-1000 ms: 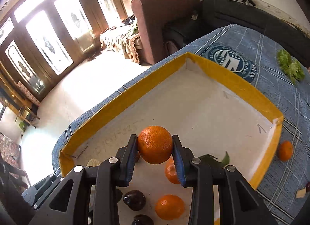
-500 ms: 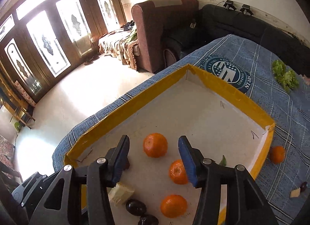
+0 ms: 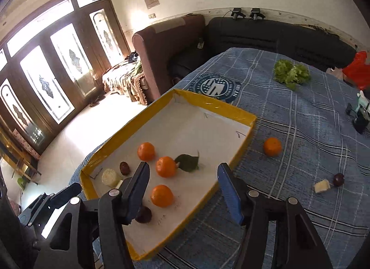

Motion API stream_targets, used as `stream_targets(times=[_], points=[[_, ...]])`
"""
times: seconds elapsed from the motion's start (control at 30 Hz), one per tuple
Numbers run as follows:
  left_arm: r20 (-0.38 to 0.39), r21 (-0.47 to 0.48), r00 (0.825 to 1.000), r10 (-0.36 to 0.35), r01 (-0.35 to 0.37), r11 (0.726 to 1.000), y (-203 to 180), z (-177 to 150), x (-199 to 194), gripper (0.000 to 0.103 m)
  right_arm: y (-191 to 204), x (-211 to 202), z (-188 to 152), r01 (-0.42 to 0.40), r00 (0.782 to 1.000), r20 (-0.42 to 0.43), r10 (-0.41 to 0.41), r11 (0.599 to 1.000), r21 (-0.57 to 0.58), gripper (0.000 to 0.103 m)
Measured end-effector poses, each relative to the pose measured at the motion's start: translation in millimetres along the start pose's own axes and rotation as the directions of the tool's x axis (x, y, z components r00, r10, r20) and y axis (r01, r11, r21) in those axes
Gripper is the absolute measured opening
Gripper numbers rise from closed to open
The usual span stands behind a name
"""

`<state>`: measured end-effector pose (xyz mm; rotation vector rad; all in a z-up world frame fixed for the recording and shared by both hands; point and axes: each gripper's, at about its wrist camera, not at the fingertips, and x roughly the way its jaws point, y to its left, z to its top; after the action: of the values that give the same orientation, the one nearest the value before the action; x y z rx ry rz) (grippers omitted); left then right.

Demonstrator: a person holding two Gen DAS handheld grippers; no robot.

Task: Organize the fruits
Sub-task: 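Lift both open tools out of the tray back over the remaining fruit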

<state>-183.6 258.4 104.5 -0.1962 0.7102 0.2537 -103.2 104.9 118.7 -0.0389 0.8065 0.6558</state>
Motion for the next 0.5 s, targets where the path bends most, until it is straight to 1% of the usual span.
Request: stream_targets(times=[0.07, 0.2, 0.3, 0.5], points=[[0.000, 0.022, 1.000, 0.010, -0.010, 1.000, -9, 1, -1, 0.080, -16, -9, -6, 0.018, 1.000, 0.007, -0.018, 1.000, 0.026, 0.067], [0.000, 0.070, 1.000, 0.021, -0.021, 0.997, -28, -1, -4, 0.082, -43, -22, -17, 0.024, 1.000, 0.018, -0.026, 0.995, 0.095, 0.067], [-0.002, 0.100, 1.000, 0.020, -0.020, 0.995, -41, -2, -7, 0.082, -59, -33, -23, 0.033, 0.999, 0.031, -0.038, 0.991, 0.127, 0.067], [-0.009, 0.125, 1.000, 0.017, -0.016, 0.992, -57, -2, -6, 0.083, -102, -50, -33, 0.059, 0.997, 0.045, -0.070, 0.976, 0.207, 0.067]])
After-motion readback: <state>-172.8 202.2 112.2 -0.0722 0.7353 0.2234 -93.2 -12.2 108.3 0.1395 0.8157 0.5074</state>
